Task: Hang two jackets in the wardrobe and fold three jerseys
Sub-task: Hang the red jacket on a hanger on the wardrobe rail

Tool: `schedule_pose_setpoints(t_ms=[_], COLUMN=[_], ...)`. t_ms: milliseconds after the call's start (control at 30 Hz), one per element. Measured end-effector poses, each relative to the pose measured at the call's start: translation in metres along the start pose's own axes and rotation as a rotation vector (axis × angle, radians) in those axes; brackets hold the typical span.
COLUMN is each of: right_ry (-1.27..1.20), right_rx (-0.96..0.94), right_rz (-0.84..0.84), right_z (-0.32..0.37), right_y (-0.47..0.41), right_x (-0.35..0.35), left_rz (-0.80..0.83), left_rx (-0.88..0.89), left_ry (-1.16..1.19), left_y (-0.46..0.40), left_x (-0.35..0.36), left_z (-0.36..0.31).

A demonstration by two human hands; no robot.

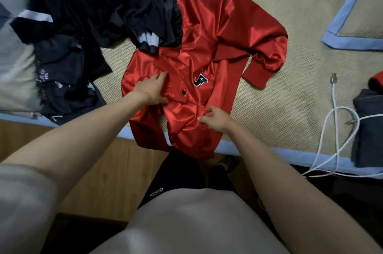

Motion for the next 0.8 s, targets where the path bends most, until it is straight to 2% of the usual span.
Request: schedule_pose_setpoints(t_ms=[67,133,200,367,467,600,667,733,800], right_ry=[-0.186,-0.270,-0.311,-0.290,-0.246,-0.149,-0.048,0.021,0.014], right_rx=[0.060,0.094,0.094,0.087,0.060,0.054,-0.033,-0.231,-0.457], right_rz=[0.085,0.122,0.143,0.148,0.122,0.090,-0.042,-0.304,-0.582], right_z=[-0.004,-0.005,-0.003,0.003,0.005,0.001,0.008,0.035,0.072], right_y=[0.006,0.013,0.017,0.025,0.028,0.031,0.037,0.060,0.107], right_x=[0.028,0.045,0.052,0.041,0.032,0.031,0.017,-0.011,-0.040], left_rz=[-0.007,0.012,0.048,0.090,0.034,0.071,0.097,0.171,0.174], left_rx=[-0.026,-0.014,-0.003,-0.131,-0.223,-0.242,-0.203,-0.063,0.149], left_ry=[0.034,0.007,0.099,1.055,1.453,1.870,2.002,2.040,1.982], left_y=[-0.003,-0.005,-0.005,-0.004,-0.004,0.000,0.007,0.029,0.068], left_x=[0.004,0.006,0.010,0.021,0.022,0.008,-0.009,-0.041,-0.095], left_z=[-0.002,-0.007,-0.014,-0.023,-0.032,-0.055,-0.066,-0.087,-0.112])
Point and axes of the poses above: each hand's wrist, its own y-axis away from the middle knuckle, its own x-axis out of the palm, z = x × y, the point moved 10 cm from there along -y, towards the middle knuckle, and after that the axes turned 3 degrees about -y, right-handed, at the moved point
